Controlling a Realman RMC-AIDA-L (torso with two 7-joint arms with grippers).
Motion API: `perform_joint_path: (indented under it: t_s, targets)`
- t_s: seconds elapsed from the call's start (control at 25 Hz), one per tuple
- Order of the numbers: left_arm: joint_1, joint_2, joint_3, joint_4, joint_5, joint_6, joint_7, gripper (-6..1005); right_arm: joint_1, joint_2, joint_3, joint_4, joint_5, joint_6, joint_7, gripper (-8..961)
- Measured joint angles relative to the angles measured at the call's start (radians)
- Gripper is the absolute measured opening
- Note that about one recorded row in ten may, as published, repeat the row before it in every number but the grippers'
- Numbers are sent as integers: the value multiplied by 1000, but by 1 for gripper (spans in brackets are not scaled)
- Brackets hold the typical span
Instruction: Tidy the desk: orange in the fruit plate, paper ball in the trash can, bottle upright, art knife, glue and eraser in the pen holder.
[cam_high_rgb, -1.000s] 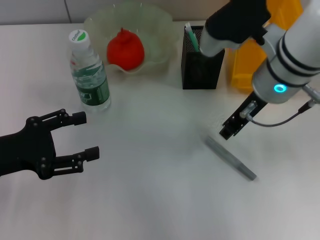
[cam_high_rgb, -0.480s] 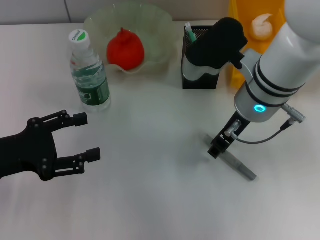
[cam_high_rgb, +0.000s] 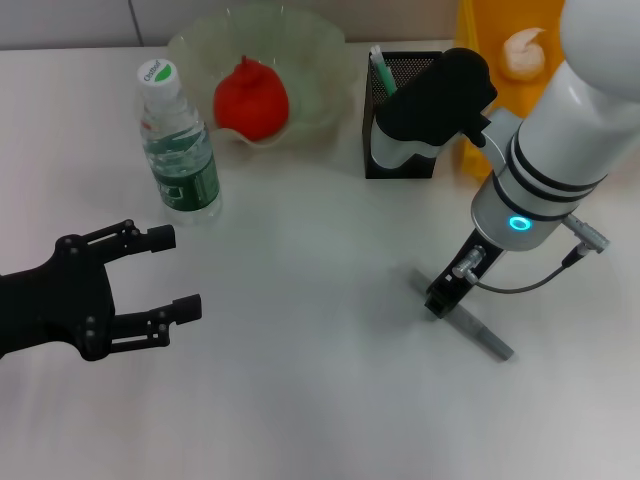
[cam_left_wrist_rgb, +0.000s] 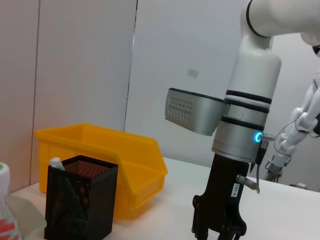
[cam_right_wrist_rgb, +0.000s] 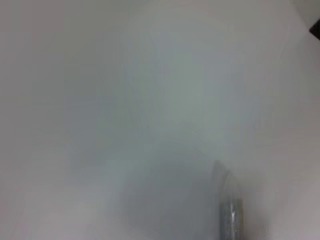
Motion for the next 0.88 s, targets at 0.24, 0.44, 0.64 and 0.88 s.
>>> perform_joint_path:
  t_s: [0.24, 0.44, 0.64, 0.88]
  targets:
    - [-2, 0, -4, 0, 0, -3, 0, 847, 4, 0, 0, 21, 0, 1, 0, 387]
    - [-6, 0, -6, 1, 0, -3, 0, 847, 9, 0, 2, 30, 0, 2, -2, 194]
    - [-8, 1, -6, 1, 0, -6, 1, 847, -6, -6, 21, -46, -1, -25, -7, 141]
    - [-7, 0, -6, 0, 0, -11, 2, 847, -62, -9, 172, -296, -9, -72, -67, 139]
